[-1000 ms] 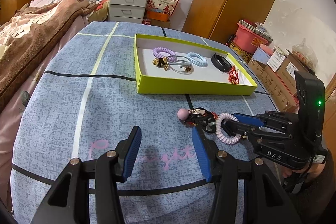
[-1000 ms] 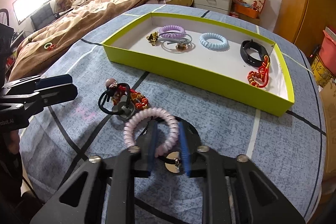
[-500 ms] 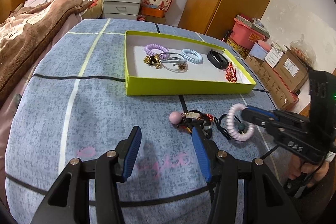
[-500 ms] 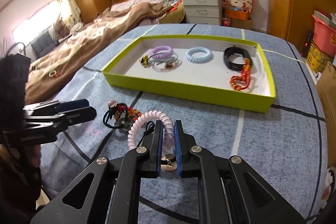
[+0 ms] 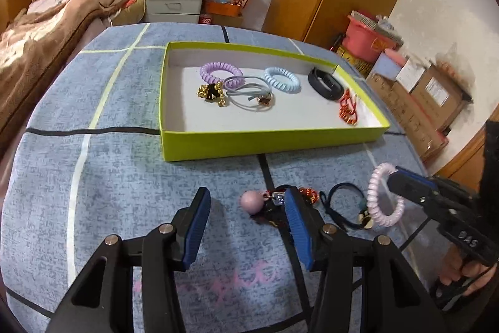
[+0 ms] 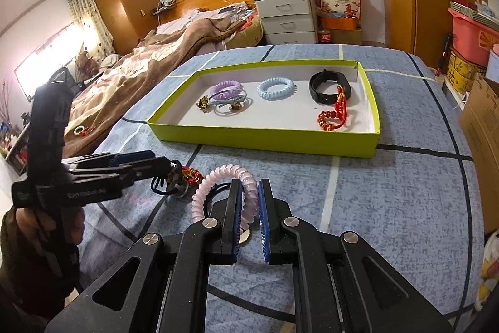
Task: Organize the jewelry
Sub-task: 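Close the left tool on the black elastic with pink bead while the right tool holds the pink hair tie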
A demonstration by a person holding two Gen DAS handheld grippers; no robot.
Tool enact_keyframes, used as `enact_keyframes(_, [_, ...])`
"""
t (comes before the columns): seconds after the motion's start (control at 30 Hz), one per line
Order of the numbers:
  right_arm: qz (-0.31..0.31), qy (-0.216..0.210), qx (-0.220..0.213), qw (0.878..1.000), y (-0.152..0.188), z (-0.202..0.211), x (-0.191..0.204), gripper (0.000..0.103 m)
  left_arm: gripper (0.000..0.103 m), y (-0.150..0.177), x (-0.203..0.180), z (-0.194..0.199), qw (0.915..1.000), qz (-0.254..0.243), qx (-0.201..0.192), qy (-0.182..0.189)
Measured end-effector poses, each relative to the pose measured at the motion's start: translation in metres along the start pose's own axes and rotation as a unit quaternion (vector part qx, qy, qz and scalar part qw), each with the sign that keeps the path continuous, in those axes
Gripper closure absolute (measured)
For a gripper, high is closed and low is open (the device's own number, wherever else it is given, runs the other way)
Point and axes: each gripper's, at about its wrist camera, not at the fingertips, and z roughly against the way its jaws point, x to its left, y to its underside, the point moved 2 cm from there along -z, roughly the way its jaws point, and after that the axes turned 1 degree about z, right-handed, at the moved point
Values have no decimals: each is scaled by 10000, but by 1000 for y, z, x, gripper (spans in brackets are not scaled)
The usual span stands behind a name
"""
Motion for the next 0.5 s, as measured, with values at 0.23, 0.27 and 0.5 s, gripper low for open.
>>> enact_keyframes(0.23, [-10,-2,-16,10000,0,0,0,92,72,2,-4,-3,9999,-79,56,-26])
enact_keyframes(0.27, [-12,8,-6,10000,0,0,0,92,72,2,-3,-2,10000,-49,40,-12])
enact_keyframes(0.5, [-17,0,19,10000,1,0,0,92,87,1,-4,5,9999,-72,-136,-9])
